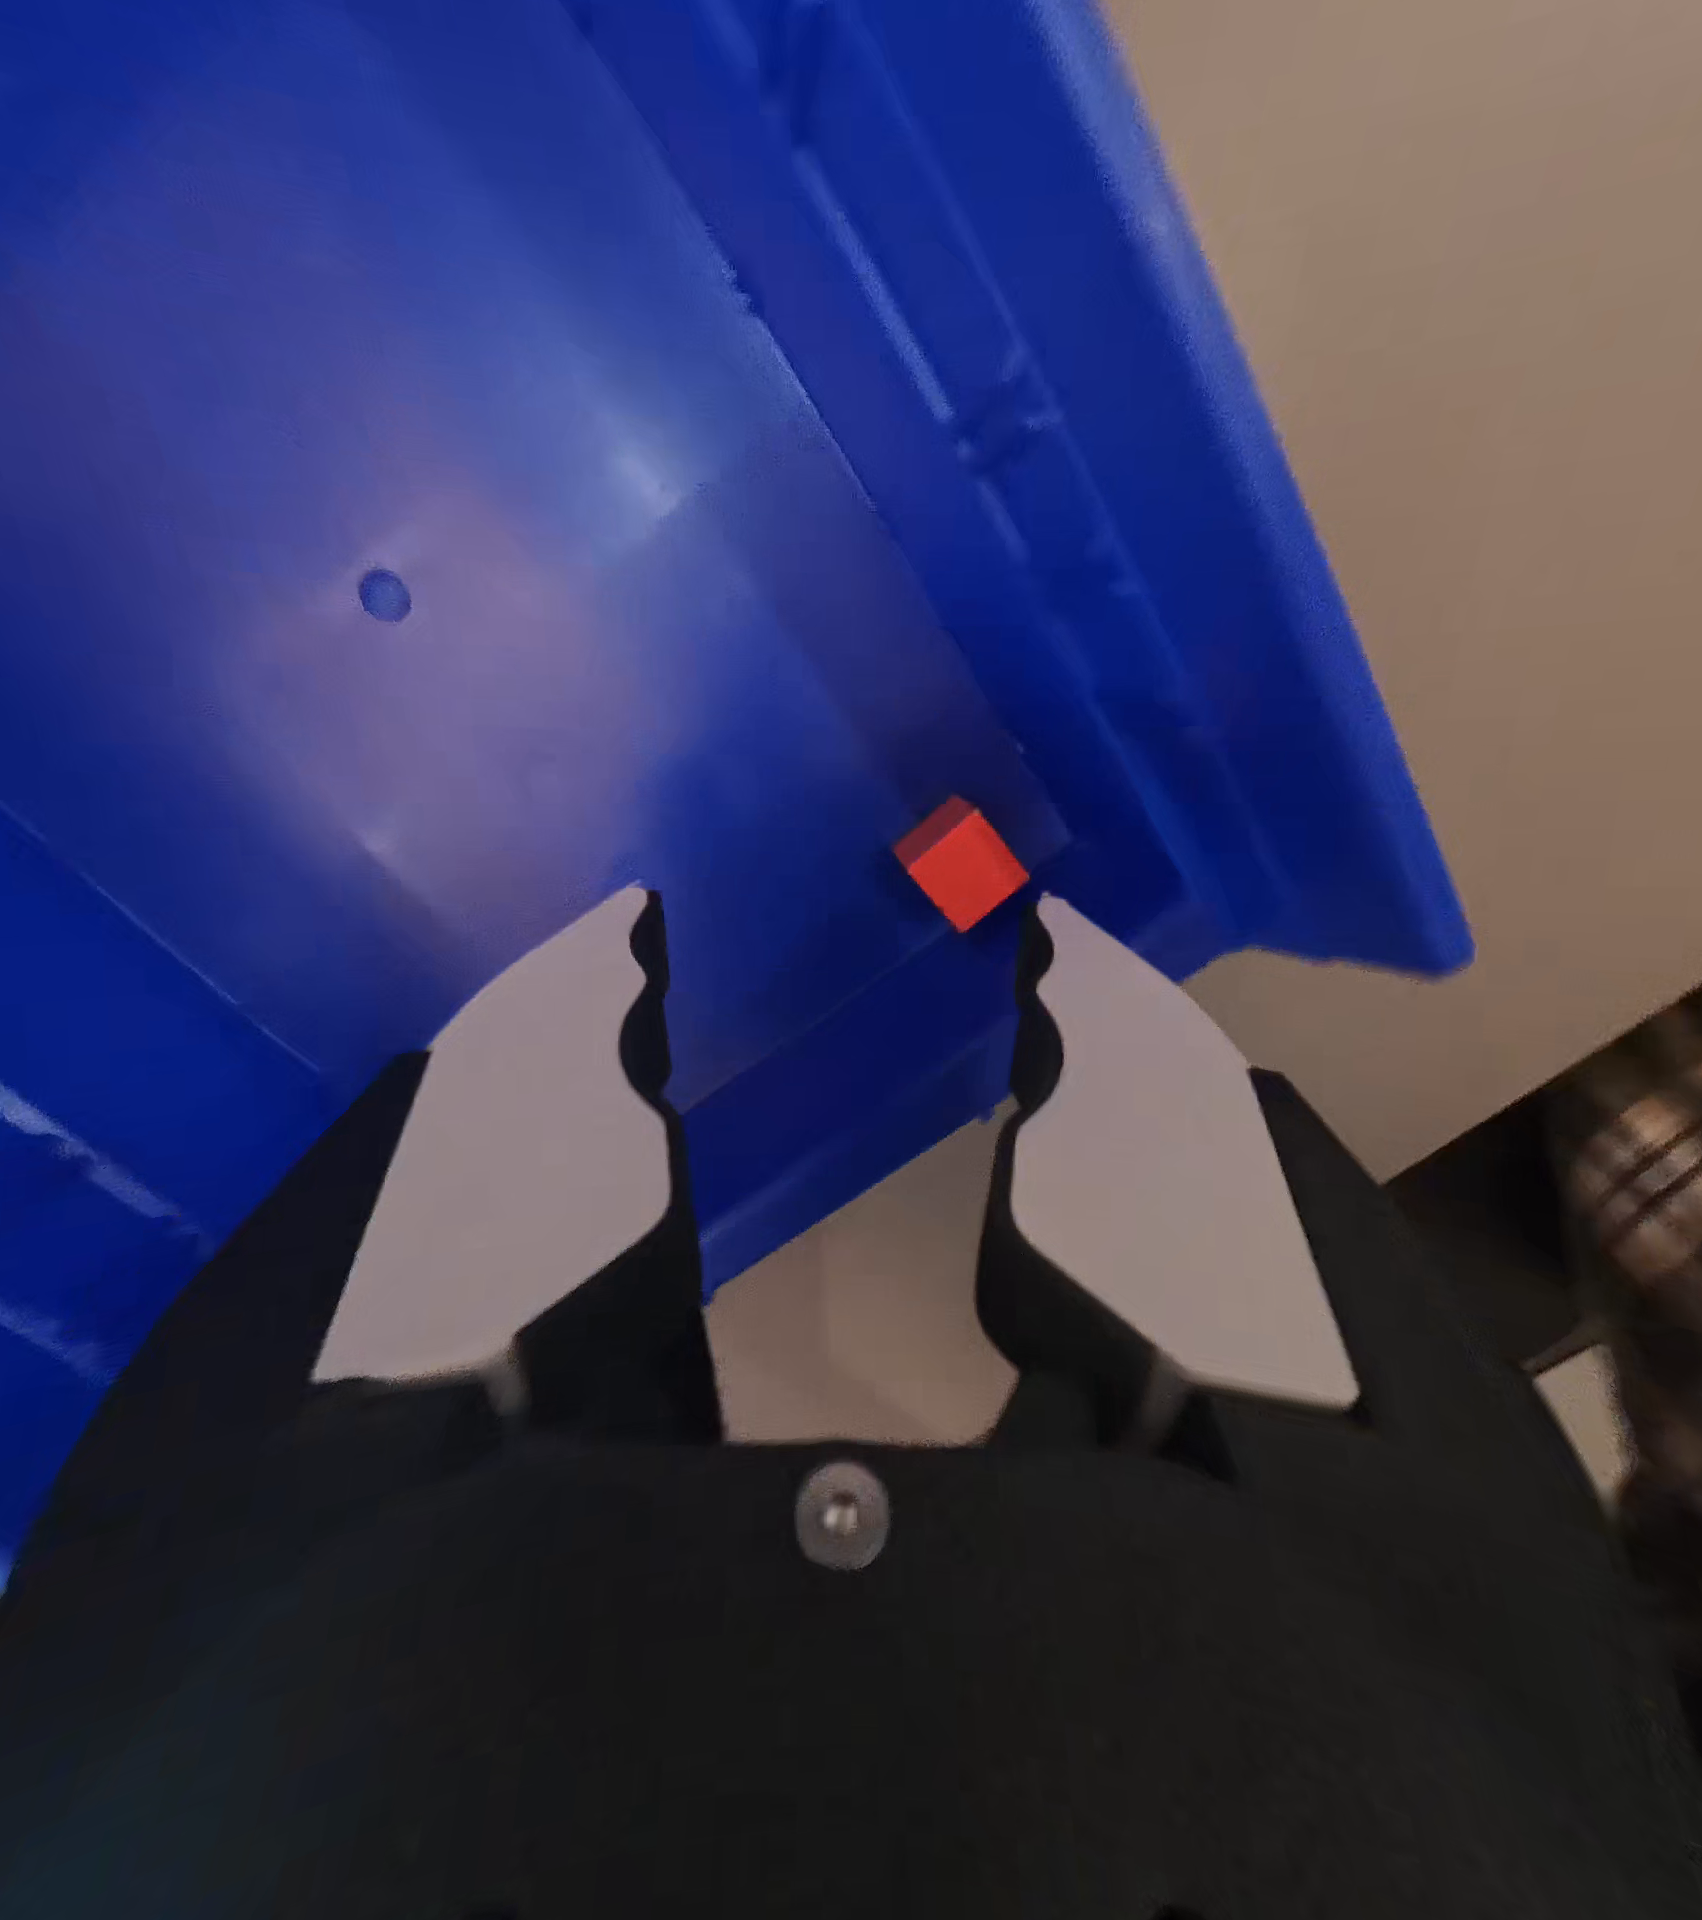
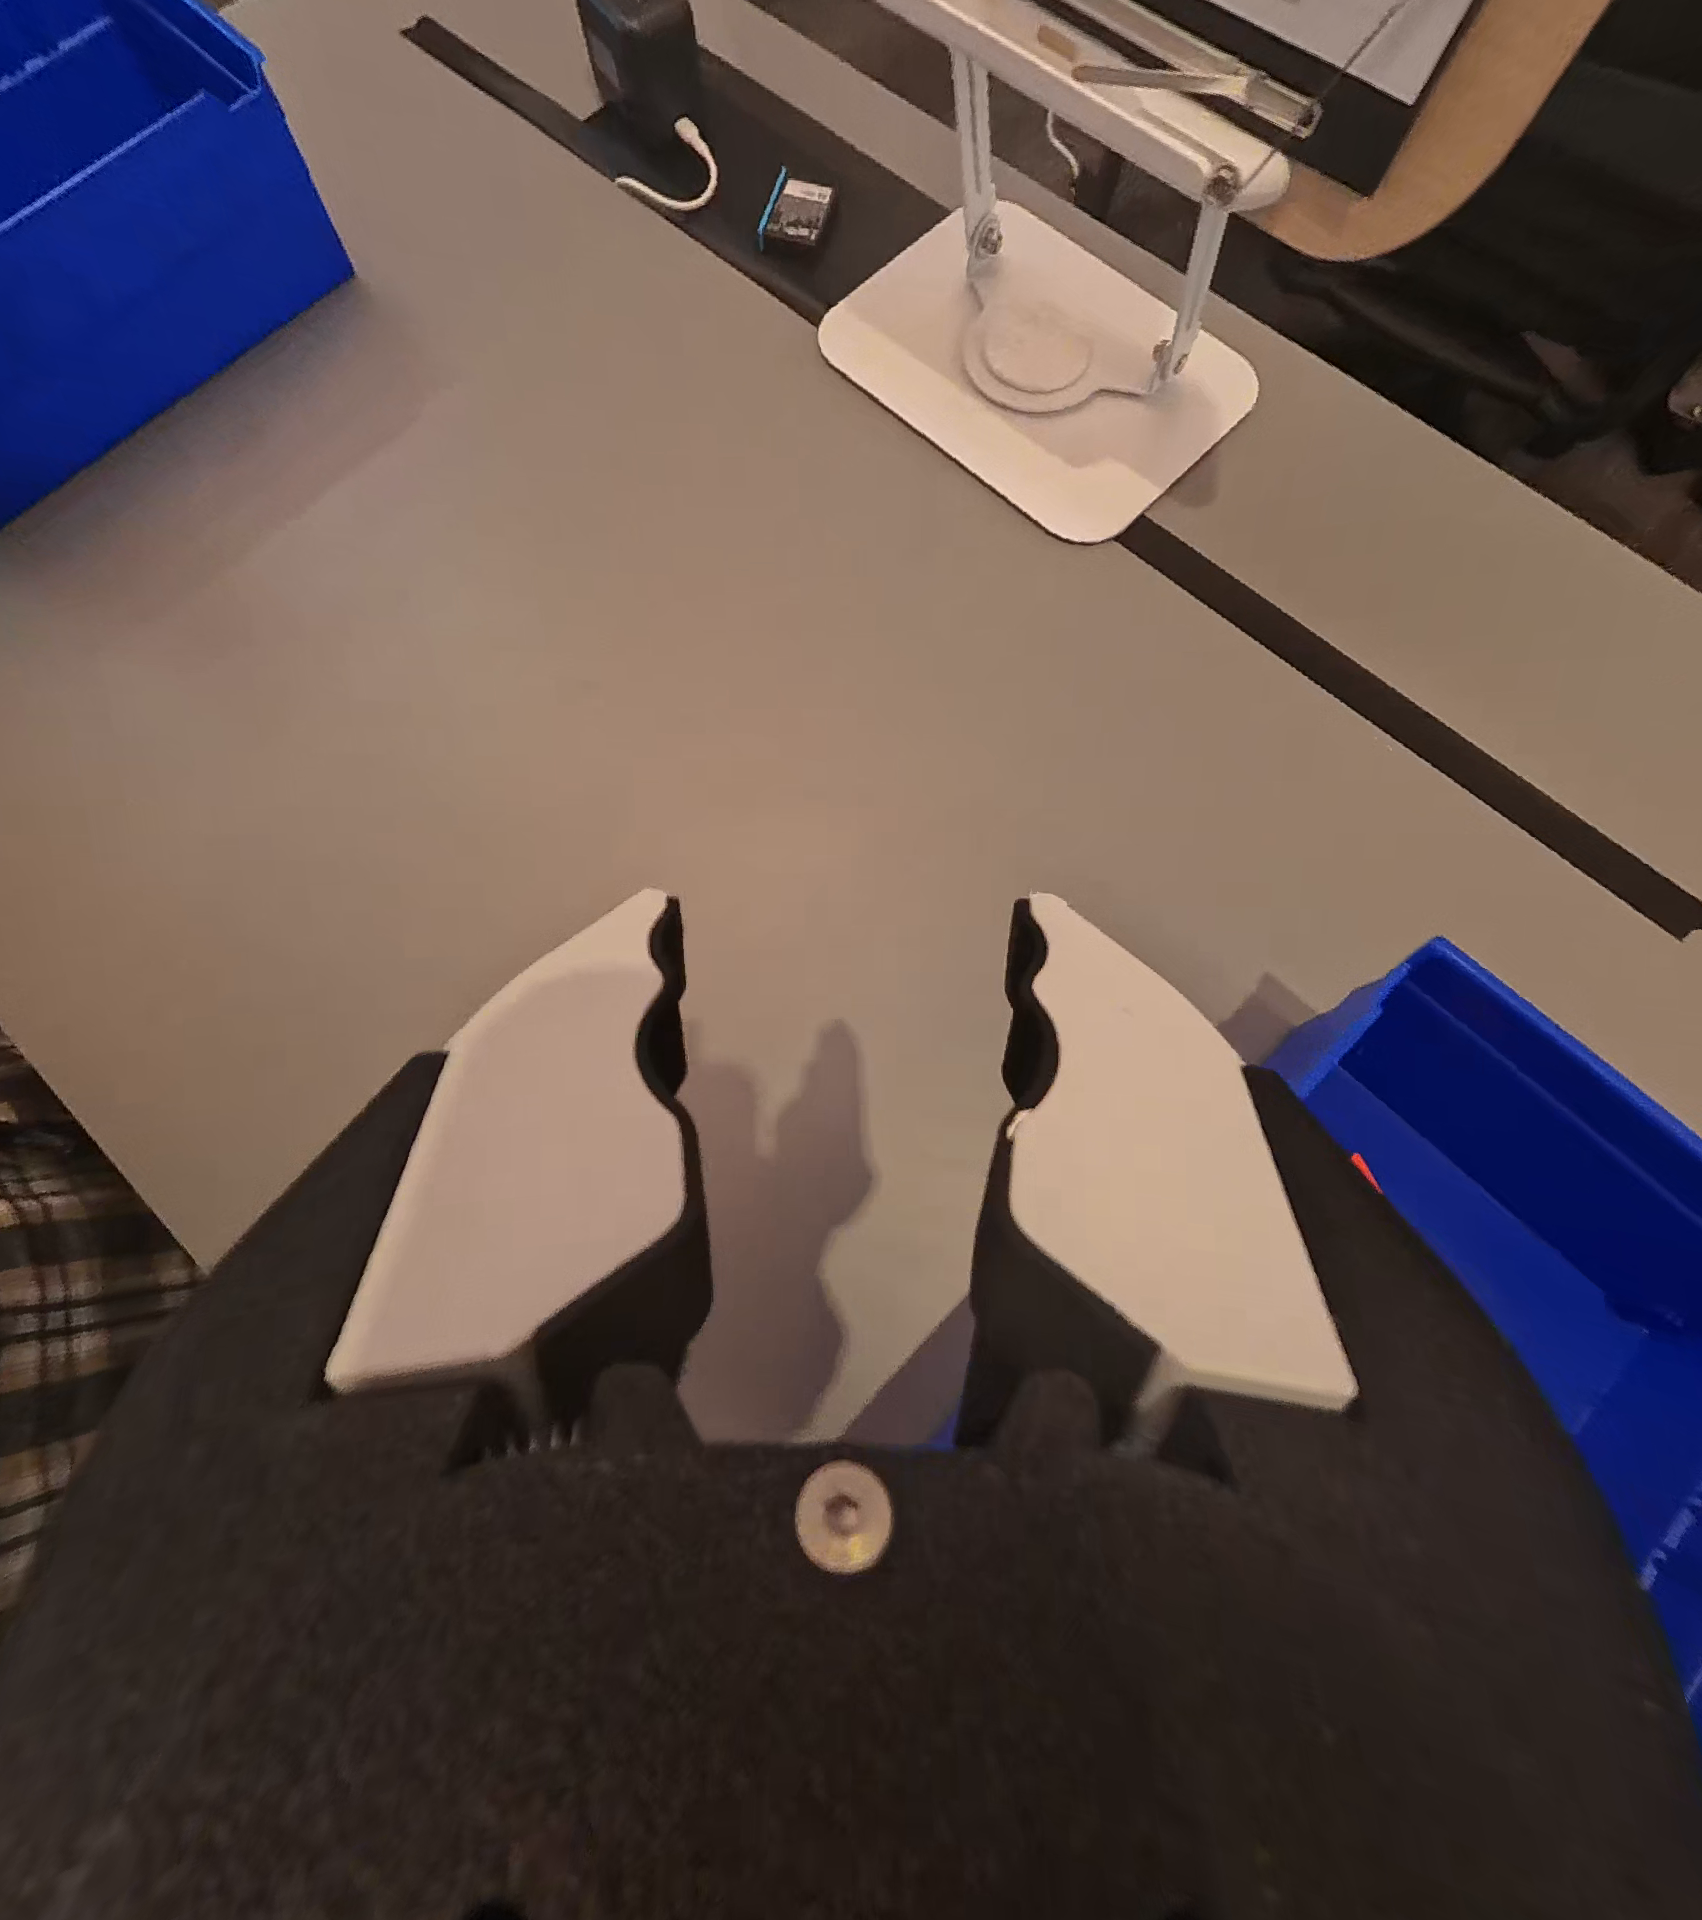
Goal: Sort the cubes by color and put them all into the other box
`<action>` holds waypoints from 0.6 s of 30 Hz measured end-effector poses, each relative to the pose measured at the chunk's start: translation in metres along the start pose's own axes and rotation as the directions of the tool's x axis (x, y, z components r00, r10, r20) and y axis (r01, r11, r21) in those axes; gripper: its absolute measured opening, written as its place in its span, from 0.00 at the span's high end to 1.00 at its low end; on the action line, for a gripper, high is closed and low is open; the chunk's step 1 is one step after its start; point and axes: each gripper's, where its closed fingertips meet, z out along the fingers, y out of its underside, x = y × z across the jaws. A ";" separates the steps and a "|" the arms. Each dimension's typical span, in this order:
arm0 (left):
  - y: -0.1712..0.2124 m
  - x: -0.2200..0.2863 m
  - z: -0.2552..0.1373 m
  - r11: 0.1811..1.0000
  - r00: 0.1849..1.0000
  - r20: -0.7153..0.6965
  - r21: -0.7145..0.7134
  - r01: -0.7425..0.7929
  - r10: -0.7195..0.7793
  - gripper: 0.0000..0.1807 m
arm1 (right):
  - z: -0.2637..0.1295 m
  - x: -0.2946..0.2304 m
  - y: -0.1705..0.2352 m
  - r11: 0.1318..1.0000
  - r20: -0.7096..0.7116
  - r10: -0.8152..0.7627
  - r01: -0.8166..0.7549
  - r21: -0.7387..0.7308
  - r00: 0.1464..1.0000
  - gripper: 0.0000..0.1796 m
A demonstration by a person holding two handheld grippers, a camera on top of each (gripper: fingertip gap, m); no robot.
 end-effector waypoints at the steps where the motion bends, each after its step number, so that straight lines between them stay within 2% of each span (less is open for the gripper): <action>1: -0.002 0.001 0.003 0.997 0.997 -0.011 0.009 0.077 -0.077 0.64 | 0.001 -0.003 -0.003 1.000 0.000 -0.007 0.007 -0.005 1.000 0.67; 3: -0.007 0.002 0.006 0.978 0.978 -0.041 0.025 0.206 -0.205 0.66 | 0.004 -0.008 -0.008 1.000 0.004 -0.024 0.024 -0.013 1.000 0.67; 5: -0.007 0.003 0.009 0.963 0.962 -0.046 0.005 0.269 -0.268 0.66 | 0.008 -0.012 -0.010 0.999 0.012 -0.036 0.037 -0.026 0.999 0.66; 11: 0.009 0.006 0.019 0.945 0.952 0.013 -0.120 0.305 -0.306 0.66 | 0.013 -0.018 -0.007 0.996 0.025 -0.070 0.071 -0.050 0.997 0.65; 18: 0.018 0.015 0.031 0.917 0.943 0.001 -0.231 0.325 -0.334 0.66 | 0.012 -0.016 -0.003 0.996 0.035 -0.082 0.083 -0.042 0.996 0.65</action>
